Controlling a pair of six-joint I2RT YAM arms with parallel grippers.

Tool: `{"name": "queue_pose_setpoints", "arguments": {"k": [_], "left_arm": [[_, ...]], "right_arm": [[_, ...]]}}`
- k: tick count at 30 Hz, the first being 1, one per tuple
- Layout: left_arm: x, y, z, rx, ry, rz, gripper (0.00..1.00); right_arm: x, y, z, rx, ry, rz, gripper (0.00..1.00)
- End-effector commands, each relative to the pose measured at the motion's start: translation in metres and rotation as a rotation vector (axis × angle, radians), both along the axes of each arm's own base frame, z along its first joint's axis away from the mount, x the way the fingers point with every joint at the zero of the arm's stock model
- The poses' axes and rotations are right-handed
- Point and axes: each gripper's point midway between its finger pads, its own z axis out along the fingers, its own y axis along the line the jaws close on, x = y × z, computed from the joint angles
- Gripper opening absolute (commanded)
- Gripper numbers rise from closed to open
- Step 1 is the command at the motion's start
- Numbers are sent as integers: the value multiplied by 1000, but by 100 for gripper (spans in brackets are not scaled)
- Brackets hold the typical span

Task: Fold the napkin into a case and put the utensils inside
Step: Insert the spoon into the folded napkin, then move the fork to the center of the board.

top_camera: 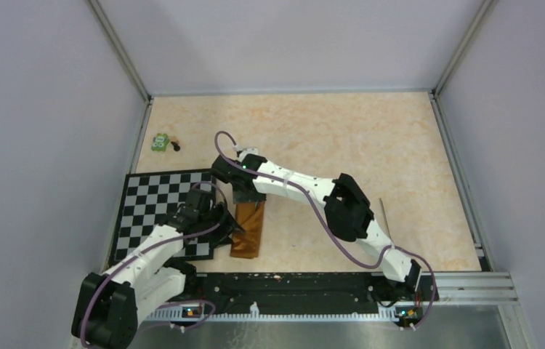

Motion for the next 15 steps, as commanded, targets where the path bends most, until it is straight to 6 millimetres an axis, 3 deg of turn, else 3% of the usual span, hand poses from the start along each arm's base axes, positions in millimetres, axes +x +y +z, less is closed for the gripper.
{"name": "queue_pose_setpoints", "arguments": {"k": [1,4,6,8,9,11,15], "left_arm": [[7,16,2,91,-66,19,62],[10,13,16,72,-100,-3,65],[12,8,28,45,-135,-33,69],[14,0,44,3,-189,-77,74],[15,-6,53,-28,-221,-109,76],[17,-15,70,-83,-279,-156,79],[19,-30,98,-171,-389,-239,83]], "right_arm": [[15,-4,95,89,-131,24,54],[20,-27,123,85,-149,11,60],[26,-59,142,52,-203,-9,65],[35,-105,151,8,-273,-55,72],[32,-133,134,-31,-262,-67,74],[32,-181,127,44,-226,-171,76],[17,-269,95,344,-80,-540,78]]}}
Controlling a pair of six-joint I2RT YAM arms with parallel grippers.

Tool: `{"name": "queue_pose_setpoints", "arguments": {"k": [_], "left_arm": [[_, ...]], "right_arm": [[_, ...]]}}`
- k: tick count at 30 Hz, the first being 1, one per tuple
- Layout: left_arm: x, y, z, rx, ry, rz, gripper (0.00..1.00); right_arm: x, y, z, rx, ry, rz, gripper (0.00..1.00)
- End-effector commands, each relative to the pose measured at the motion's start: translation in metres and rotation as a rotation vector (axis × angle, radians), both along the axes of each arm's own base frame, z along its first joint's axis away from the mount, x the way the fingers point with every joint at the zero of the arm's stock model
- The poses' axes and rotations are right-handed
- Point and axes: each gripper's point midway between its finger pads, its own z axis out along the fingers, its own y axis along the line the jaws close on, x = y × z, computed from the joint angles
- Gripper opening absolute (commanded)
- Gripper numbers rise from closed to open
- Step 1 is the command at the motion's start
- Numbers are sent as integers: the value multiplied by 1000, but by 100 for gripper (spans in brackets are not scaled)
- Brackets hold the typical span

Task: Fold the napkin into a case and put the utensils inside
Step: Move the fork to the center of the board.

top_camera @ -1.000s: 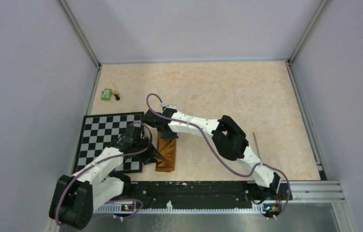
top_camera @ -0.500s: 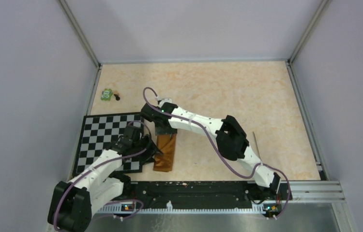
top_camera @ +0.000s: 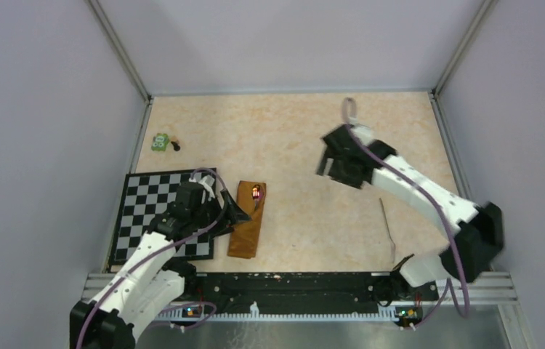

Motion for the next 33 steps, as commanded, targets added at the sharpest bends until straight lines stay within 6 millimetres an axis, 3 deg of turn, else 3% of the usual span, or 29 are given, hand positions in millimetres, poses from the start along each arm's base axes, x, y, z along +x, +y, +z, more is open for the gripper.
{"name": "queue_pose_setpoints", "arguments": {"k": [1,3,5,8,12,14,17,20,22,25,31,33], "left_arm": [[9,-22,49,-118,-190,-148,84],[11,-26,57,-136,-230,-175,85],[11,-29,64,-147,-260,-205,85],[11,-32,70,-154,-279,-237,85],[11,-34,74,-162,-292,-261,85],[11,-34,77,-163,-302,-262,85],[11,-34,79,-167,-314,-264,85],[11,-34,82,-169,-318,-268,85],[10,-34,83,-168,-322,-270,85],[11,-34,86,-168,-327,-267,85],[11,-34,85,-166,-323,-264,85],[11,-34,85,-165,-320,-265,85]], "right_arm": [[-12,-90,-30,349,79,-400,79],[-19,-125,-38,440,40,-592,82],[-15,-152,-30,451,-82,-643,82],[-10,-192,-21,171,-204,-541,88],[-18,-223,-57,-80,-40,-420,93],[-18,-226,-79,-104,40,-328,87],[-16,-227,-91,-110,86,-284,83],[-18,-219,-111,-25,162,-268,80],[-21,-213,-126,1,224,-244,73],[-25,-206,-140,22,288,-220,65],[-32,-220,-153,-44,318,-280,58],[-34,-223,-157,-46,328,-292,50]]}}
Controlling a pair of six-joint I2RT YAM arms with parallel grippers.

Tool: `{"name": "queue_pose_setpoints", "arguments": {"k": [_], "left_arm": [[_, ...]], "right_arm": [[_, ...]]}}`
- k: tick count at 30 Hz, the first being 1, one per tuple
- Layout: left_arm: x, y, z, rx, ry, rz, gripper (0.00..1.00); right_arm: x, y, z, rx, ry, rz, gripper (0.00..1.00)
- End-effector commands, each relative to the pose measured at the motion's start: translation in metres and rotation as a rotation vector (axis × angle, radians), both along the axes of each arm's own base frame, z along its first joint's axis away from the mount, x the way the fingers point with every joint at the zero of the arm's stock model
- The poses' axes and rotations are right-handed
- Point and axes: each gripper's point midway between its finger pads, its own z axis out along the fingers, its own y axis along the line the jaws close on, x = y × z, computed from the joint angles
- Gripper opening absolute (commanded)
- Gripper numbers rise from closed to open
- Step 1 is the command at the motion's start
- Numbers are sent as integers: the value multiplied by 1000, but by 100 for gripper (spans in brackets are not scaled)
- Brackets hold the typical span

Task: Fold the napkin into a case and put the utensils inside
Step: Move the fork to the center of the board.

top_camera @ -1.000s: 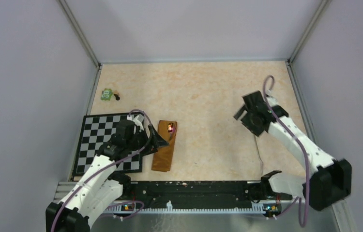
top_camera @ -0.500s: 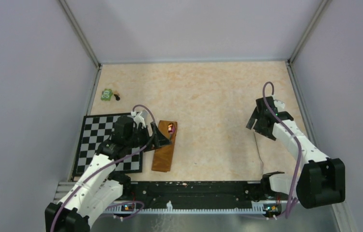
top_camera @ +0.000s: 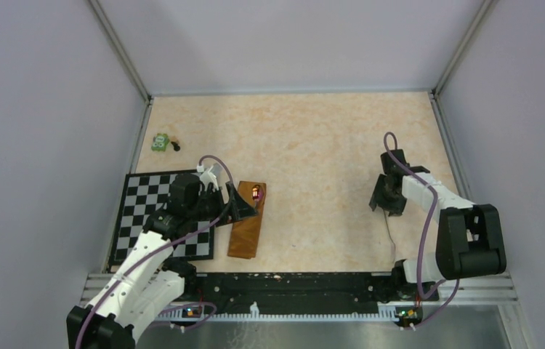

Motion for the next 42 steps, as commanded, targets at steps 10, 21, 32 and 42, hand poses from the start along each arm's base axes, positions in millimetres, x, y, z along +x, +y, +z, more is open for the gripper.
{"name": "queue_pose_setpoints", "arguments": {"k": [10,21,32,42], "left_arm": [[16,1,25,12,-99,10,85],[20,0,30,12,-103,17,85],[22,1,42,-4,-125,40,84],[23,3,49,-9,-149,60,84]], "right_arm": [[10,-4,-12,6,-4,-34,19],[78,46,1,298,-156,-163,0],[186,52,93,832,-1072,-529,0],[128,42,63,956,-1202,-773,30]]}}
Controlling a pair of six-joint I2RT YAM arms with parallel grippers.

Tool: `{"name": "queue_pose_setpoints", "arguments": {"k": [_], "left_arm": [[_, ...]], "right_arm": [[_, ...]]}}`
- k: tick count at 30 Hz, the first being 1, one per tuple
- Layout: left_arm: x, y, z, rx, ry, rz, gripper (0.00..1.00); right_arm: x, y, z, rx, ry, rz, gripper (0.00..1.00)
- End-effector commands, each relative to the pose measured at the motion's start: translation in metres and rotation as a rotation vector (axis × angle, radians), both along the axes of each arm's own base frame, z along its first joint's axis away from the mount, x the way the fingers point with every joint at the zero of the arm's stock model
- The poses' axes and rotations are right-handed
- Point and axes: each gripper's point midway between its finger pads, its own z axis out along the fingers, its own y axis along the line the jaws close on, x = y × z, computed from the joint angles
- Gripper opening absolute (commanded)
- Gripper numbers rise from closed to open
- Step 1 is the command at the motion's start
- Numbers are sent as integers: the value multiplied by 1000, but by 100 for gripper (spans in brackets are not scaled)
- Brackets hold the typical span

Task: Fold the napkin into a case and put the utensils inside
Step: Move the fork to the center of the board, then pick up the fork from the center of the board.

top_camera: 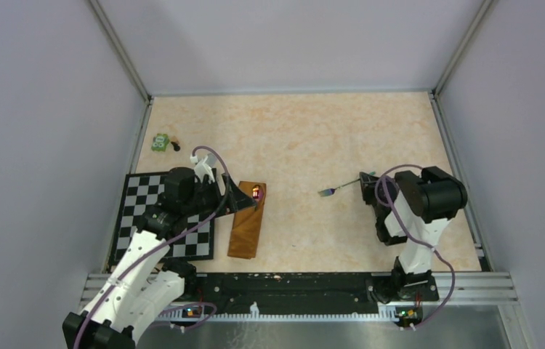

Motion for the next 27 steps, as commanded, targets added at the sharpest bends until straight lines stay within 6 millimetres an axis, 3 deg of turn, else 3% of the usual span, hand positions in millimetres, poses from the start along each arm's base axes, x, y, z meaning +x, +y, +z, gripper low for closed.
{"name": "queue_pose_setpoints", "arguments": {"k": [1,2,4,6,10,11,12,13,14,16,18,19,23,27], "left_arm": [[7,-1,17,-27,-48,12,85],[7,-2,17,-30,-47,9,85],[7,-2,19,-30,-51,9,85],[6,-1,20,-30,-57,9,85],[5,0,21,-27,-73,13,85],[5,1,21,-26,-73,14,85],[5,1,21,-26,-73,16,85],[5,1,20,-26,-73,16,85],[6,0,20,-29,-75,14,85],[6,-1,21,-38,-79,8,85],[7,-2,22,-42,-83,2,85],[8,-2,22,-40,-85,1,85],[9,-3,23,-41,-88,-3,85],[8,-4,23,-45,-87,-15,85]], "right_arm": [[-10,1,63,186,-258,-100,45],[-16,5,62,210,-244,-84,61],[-31,11,64,248,-212,-50,75],[-54,13,54,264,-138,-24,77],[-100,17,11,189,112,38,79],[-93,21,24,107,131,79,82],[-103,15,21,-30,196,106,85],[-95,11,52,-143,148,122,86],[-96,3,68,-257,145,139,87],[-100,-11,89,-506,182,204,89],[-104,-18,98,-744,255,334,89],[-100,-13,105,-835,246,425,90],[-92,40,114,-1134,127,1081,88],[-67,44,127,-1409,160,1367,88]]}}
